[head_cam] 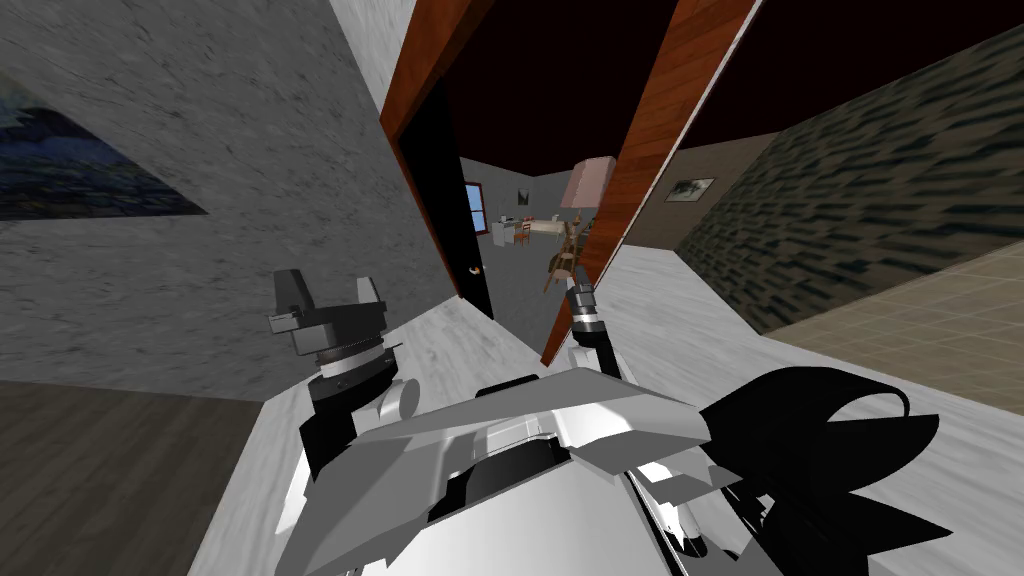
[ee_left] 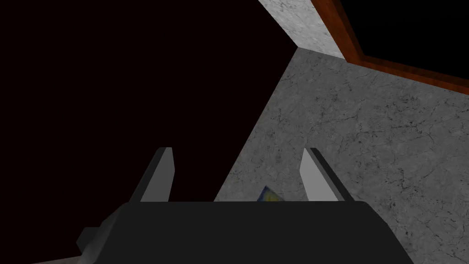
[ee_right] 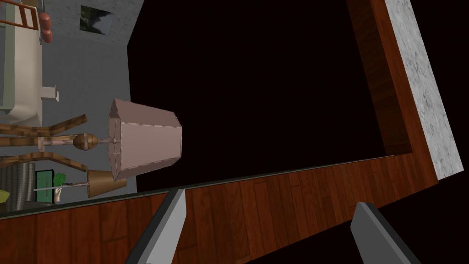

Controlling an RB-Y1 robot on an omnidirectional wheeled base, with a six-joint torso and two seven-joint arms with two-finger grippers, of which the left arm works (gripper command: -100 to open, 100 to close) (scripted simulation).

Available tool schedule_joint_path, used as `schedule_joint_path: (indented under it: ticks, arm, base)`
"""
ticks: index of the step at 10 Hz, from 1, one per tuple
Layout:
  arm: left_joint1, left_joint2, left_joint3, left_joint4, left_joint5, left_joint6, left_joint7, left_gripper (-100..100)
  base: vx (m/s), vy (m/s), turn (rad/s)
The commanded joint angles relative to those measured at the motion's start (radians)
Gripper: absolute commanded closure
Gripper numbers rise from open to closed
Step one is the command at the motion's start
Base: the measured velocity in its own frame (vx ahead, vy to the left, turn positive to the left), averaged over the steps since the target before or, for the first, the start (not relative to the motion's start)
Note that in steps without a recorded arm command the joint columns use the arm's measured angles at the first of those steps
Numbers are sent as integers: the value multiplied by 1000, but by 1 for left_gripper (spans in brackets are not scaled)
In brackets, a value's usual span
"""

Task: Push the door open

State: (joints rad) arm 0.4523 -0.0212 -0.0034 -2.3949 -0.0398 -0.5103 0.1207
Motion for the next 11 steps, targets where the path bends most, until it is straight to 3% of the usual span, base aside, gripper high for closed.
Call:
schedule_joint_path:
  ticks: [1,11]
  arm:
    - [-11,9,-4,29,0,-5,1,-100]
    - [-87,54,-32,236,-1,-43,9,-100]
  base:
    - [-5,-46,-49]
    - [88,64,-65]
